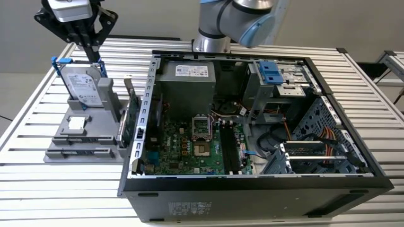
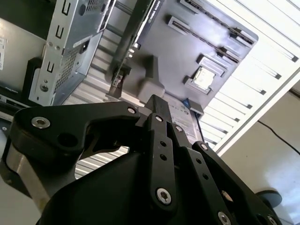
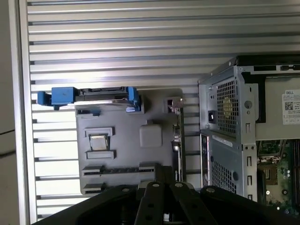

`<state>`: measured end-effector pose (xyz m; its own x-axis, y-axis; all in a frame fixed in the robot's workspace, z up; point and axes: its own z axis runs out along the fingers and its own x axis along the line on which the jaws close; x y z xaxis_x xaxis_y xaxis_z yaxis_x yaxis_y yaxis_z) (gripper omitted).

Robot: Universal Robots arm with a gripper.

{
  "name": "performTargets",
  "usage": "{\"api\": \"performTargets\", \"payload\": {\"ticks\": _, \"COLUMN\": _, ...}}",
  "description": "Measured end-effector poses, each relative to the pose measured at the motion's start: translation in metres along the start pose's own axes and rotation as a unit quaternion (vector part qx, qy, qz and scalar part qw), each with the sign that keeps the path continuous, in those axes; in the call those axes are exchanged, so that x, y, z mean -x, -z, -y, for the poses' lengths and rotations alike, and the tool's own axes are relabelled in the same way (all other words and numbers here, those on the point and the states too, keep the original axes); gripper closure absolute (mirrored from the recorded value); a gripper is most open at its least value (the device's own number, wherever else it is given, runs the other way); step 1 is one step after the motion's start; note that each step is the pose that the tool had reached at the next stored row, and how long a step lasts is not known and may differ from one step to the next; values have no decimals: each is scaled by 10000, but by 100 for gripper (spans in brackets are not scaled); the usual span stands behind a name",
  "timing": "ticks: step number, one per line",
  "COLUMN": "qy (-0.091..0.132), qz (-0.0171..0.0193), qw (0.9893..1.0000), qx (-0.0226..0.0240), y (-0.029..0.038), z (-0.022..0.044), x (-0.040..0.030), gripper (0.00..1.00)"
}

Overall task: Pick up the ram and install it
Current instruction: 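Reach for the ram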

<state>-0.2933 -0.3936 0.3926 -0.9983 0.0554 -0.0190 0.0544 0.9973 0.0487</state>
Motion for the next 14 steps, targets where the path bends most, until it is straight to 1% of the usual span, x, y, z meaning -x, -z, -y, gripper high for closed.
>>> {"api": "performTargets", "payload": {"ticks": 14, "qy": 2, "qz": -1, "qw": 10000, "qx": -1, "y": 7, "z": 13, "x": -287, "gripper": 100}}
